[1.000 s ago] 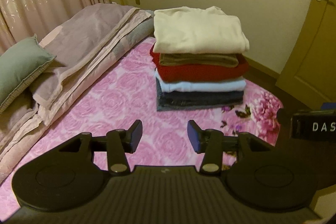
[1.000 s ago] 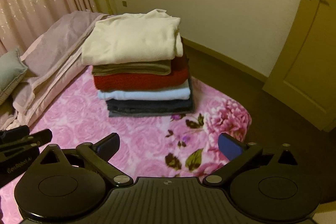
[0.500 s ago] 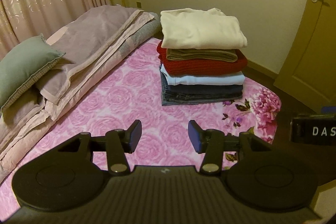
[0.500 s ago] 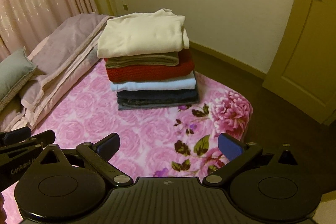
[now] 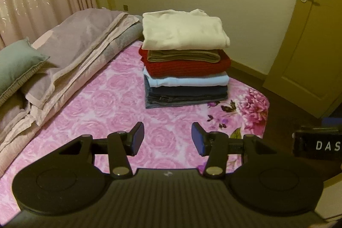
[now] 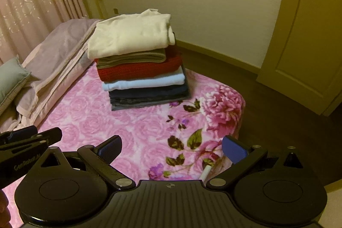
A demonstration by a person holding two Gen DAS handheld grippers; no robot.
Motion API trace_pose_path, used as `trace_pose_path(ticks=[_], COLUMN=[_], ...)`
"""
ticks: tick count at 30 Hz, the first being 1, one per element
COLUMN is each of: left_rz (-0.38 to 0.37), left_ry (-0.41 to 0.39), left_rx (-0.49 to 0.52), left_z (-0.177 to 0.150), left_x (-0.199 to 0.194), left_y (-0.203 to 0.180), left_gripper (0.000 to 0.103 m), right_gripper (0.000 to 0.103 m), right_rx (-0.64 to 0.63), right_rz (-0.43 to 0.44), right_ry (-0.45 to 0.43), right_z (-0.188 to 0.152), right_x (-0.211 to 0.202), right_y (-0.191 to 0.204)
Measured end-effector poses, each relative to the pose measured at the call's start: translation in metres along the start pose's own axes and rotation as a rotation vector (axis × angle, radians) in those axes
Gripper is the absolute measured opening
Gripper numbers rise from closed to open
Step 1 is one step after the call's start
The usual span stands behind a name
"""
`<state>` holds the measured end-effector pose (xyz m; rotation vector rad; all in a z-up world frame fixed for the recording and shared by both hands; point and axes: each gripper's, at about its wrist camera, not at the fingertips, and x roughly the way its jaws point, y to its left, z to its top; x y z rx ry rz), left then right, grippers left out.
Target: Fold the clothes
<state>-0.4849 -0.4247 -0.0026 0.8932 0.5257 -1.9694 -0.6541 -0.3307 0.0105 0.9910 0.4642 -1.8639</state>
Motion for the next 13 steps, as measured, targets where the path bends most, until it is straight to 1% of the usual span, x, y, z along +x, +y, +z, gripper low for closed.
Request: trace_pose_path(ticks=[3,6,10,13], left_rz=[-0.021,-0.002,-0.004,0.005], left_ry=[0.003,-0.01,-0.062,-0.073], left_rx=[-0.023,-0.029,-0.038,-0.032], left_z=[0.001,0.002,0.005,0.008], left_x=[0.003,0.005,0.002,0.002], left_y=[-0.002,-0.005,-0.01,-0.017], left_gripper=[0.045,0.045,0.044,0.044], right_gripper=[0.102,0.102,0.102,0.102], right_rx=[0.001,-0.003,-0.006,-0.01], right_rz=[0.0,0.004,0.009,0.015], right_ry=[-0.001,0.001,0.01,0.016], right_z=[0.0,0.001,0.002,0.003], right_x=[-0.001,0.0,0.001,0.002], right_y=[-0.005,-0.008,-0.014,-0.019])
